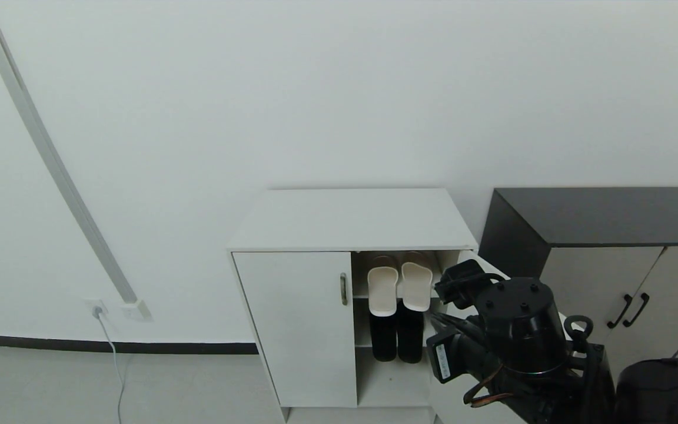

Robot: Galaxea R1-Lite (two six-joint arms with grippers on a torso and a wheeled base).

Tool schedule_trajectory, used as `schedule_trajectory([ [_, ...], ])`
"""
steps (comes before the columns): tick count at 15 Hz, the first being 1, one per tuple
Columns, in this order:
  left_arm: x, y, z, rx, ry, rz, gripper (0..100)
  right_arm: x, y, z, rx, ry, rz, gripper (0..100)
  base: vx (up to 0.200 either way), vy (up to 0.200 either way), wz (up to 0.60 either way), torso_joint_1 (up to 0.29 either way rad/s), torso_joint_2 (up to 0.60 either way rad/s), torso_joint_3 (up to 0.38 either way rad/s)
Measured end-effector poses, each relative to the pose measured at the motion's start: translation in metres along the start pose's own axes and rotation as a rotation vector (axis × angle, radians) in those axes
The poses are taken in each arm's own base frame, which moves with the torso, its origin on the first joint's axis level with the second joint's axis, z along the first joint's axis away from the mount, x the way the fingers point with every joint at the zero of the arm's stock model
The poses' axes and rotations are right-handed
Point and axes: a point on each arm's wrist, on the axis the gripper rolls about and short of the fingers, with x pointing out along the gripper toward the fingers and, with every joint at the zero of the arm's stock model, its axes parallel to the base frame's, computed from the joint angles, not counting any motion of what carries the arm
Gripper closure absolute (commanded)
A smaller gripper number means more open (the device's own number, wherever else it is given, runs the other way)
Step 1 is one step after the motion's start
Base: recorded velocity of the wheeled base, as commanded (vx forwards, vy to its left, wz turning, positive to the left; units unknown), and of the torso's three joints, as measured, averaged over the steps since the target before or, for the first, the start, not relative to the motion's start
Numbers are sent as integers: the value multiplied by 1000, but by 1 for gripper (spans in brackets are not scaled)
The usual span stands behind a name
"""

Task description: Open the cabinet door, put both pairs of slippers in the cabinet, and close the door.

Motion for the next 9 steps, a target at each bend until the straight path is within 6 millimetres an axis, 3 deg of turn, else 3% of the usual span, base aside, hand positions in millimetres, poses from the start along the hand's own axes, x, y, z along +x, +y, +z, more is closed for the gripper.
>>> schedule_trajectory([
  [3,0,0,0,0,1,0,100,1,-1,0,-1,2,-2,100,0,0,-600,9,2,1],
  [9,0,0,0,-4,-1,15,100,1,1,0,3,-5,2,100,0,0,0,0,0,0],
])
